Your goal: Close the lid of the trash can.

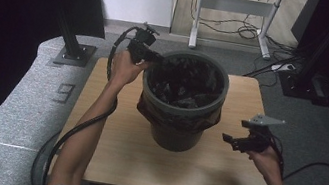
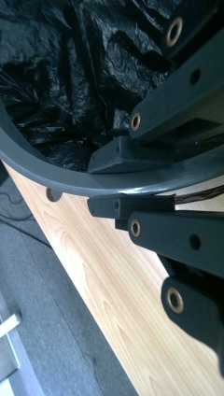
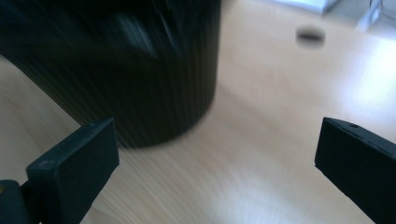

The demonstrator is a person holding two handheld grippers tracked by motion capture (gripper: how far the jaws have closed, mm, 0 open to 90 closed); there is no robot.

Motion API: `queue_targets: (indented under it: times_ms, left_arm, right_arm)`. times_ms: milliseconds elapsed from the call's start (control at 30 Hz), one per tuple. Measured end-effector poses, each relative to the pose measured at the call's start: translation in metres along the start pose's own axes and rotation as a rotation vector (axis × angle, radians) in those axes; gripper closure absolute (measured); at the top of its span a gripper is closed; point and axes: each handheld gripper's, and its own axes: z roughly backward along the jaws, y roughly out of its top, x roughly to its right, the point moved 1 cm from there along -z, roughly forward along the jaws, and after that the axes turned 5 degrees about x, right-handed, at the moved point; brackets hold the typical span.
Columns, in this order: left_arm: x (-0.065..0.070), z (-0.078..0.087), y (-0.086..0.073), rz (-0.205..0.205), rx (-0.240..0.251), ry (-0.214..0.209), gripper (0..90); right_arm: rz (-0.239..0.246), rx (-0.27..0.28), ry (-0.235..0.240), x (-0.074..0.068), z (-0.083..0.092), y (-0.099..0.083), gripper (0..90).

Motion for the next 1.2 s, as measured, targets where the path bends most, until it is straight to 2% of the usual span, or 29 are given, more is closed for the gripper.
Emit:
queue_targets:
  times_ms: [133, 267, 433, 533, 633, 733, 800, 867, 900, 967, 1200]
  left_arm:
    - [0.002, -0.002, -0.001, -0.013, -0.012, 0.011, 78.3]
    - [0.002, -0.002, -0.001, -0.018, -0.014, 0.017, 78.2]
    - [0.002, -0.002, -0.001, -0.015, -0.018, 0.013, 78.2]
    - [0.001, -0.002, -0.001, -0.012, -0.018, 0.01, 78.2]
    - [0.001, -0.002, -0.001, -0.008, -0.017, 0.01, 78.2]
    - [0.002, -0.002, -0.001, -0.009, -0.02, 0.011, 78.3]
    - [0.002, -0.002, -0.001, -0.014, -0.022, 0.016, 78.3]
    - [0.003, -0.003, -0.001, -0.014, -0.025, 0.015, 78.2]
    - [0.003, -0.005, -0.001, -0.01, -0.049, 0.015, 77.8]
    - [0.003, -0.005, -0.001, -0.005, -0.048, 0.018, 77.5]
    - [0.002, -0.005, -0.003, 0.011, -0.041, 0.005, 77.5]
  right_arm:
    - [0.048, 0.076, 0.058, -0.008, 0.022, 0.05, 0.0]
    - [0.087, 0.08, 0.115, -0.018, 0.034, 0.088, 0.0]
    - [0.153, 0.119, 0.13, -0.033, 0.041, 0.131, 0.0]
    - [0.177, 0.139, 0.167, -0.044, 0.036, 0.153, 0.0]
    - [0.196, 0.107, 0.206, -0.051, 0.021, 0.159, 0.0]
    - [0.23, 0.069, 0.17, -0.052, 0.006, 0.154, 0.0]
    - [0.186, 0.08, 0.2, -0.048, 0.001, 0.149, 0.7]
    - [0.195, 0.103, 0.195, -0.046, 0.0, 0.145, 3.5]
    - [0.195, 0.107, 0.197, -0.046, 0.0, 0.143, 4.4]
    - [0.197, 0.112, 0.209, -0.046, 0.001, 0.141, 8.2]
    - [0.186, 0.144, 0.236, -0.044, -0.002, 0.134, 11.0]
